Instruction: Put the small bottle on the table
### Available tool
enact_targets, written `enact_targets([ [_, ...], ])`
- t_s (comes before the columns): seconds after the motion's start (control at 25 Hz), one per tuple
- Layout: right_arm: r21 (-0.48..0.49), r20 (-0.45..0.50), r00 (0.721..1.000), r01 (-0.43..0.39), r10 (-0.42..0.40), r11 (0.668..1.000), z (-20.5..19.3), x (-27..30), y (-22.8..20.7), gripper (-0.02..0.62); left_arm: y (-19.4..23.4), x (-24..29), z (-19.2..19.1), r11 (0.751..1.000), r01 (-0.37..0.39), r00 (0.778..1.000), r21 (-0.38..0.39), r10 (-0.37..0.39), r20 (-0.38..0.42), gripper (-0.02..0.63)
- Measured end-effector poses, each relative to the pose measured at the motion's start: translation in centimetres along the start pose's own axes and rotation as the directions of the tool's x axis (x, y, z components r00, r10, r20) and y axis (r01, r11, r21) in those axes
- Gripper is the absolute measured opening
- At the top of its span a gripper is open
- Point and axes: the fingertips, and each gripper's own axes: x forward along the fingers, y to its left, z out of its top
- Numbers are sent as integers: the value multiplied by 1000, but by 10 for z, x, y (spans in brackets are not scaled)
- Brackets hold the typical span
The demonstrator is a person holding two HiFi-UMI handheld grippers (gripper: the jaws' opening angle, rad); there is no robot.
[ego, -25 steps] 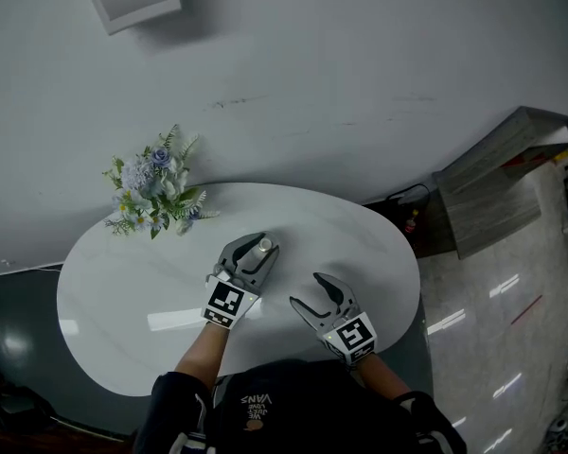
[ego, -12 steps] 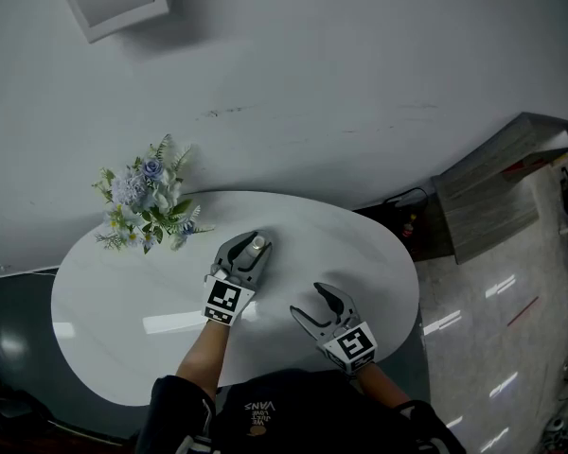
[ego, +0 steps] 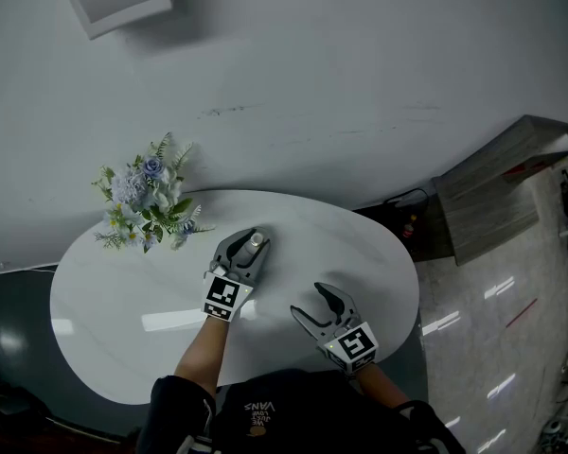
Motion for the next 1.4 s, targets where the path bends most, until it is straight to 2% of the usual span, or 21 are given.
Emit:
enact_targets([
  [0.2,1,3,1000,0,0,1000,-1,-3,0,268,1,0,-1,1000,-4,1000,-13,4,20,156],
  [0.36,-2,-8,1000,0,0,1000,1,-5,1,268,-4,-1,1,1000,23,999,3,-23,28,161],
  [0.52,0,-8,1000,-9,9,1000,3,-7,4,268,-8,-5,7,999,35,999,6,-35,40,227],
  [0.68,-4,3,1000,-11,11,1000,8,-5,8,268,-6,-14,13,1000,17,999,14,-18,46,256],
  [1.04,-25,36,999,-10,11,1000,23,-3,27,268,-24,-54,30,998,23,997,53,-26,69,259],
  [1.4,-43,70,997,28,-25,999,31,-14,62,268,-46,-105,48,997,58,992,54,-64,106,258],
])
